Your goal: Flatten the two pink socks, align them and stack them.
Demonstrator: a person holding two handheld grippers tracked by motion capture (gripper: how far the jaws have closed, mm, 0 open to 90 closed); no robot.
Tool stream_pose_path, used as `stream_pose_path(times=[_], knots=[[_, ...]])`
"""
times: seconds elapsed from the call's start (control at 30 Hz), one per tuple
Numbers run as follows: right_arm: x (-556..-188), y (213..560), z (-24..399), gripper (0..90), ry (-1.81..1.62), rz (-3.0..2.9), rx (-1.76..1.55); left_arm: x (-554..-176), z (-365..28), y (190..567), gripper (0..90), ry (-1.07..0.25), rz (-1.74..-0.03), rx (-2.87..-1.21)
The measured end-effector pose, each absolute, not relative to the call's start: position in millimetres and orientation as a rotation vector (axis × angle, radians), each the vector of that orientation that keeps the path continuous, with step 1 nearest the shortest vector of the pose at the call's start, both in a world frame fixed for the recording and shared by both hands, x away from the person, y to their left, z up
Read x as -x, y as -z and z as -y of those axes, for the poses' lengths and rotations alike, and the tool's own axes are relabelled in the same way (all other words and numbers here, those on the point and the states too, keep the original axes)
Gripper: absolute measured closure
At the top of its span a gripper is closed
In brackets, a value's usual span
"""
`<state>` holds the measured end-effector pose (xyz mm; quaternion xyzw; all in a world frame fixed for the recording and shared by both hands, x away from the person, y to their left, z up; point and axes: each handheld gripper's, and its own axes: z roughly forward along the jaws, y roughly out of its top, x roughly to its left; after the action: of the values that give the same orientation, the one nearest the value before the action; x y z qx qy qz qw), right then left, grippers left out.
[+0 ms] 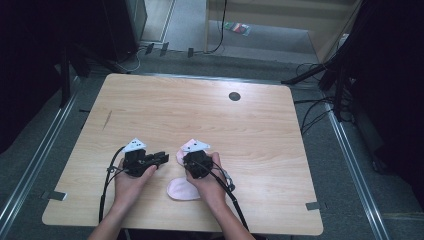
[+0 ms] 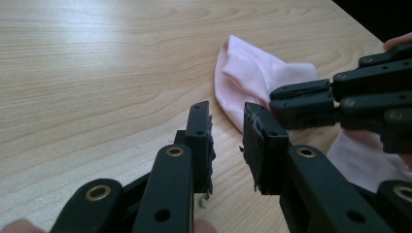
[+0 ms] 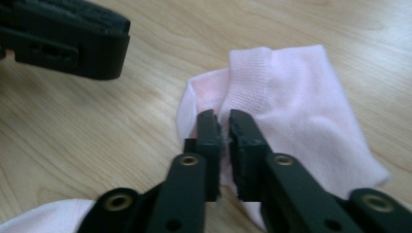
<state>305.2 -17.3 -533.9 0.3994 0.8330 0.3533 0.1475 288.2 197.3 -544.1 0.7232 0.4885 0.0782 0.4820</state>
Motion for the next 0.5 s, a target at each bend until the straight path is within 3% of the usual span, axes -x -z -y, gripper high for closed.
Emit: stream_pose_path(times=[0.5], knots=[[-304.5,502.6,49.8,88.9,-1.292,-2.284,-1.319,-297.7,-180.3,542.3,60.2,-0.171,-1.163,-1.772]])
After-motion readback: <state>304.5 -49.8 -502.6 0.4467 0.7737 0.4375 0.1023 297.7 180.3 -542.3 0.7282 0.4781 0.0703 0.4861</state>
